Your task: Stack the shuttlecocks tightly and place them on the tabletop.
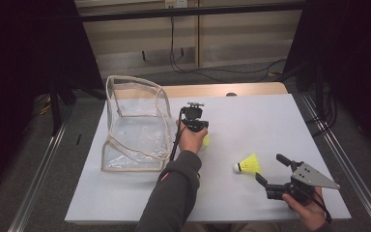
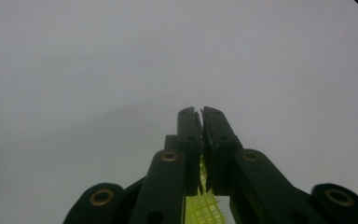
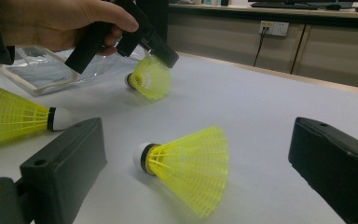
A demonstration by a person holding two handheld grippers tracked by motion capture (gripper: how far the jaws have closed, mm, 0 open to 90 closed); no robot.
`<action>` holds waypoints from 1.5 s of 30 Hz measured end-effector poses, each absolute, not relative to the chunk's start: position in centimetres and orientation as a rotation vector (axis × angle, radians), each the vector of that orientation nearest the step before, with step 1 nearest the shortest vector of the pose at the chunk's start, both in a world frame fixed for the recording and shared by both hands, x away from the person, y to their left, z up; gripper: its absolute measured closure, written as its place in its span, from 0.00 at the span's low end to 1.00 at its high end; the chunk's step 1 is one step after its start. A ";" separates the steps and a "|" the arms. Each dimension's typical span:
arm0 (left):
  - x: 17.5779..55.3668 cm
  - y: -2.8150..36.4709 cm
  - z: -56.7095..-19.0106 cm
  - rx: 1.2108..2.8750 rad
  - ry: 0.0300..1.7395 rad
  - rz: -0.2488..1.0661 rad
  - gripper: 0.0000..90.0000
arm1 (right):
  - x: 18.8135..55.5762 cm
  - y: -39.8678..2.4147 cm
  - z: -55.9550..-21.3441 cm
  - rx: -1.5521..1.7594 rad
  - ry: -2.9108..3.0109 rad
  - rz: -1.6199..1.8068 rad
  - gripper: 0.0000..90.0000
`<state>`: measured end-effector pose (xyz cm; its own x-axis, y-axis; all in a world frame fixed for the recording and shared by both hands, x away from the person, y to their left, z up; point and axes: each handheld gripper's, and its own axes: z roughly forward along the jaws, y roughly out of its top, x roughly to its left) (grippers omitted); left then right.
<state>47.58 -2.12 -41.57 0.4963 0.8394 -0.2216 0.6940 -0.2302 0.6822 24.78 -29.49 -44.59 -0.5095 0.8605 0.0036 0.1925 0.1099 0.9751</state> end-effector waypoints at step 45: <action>47.4 -2.1 -41.5 2.030 1.203 0.334 0.95 | 24.8 -29.4 -44.6 1.023 1.801 1.436 0.04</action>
<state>47.39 -2.11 -41.48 0.5262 0.8385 -0.1416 0.6458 -0.2857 0.7080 24.83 -29.44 -44.63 -0.5144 0.8576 0.0033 0.1941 0.1127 0.9745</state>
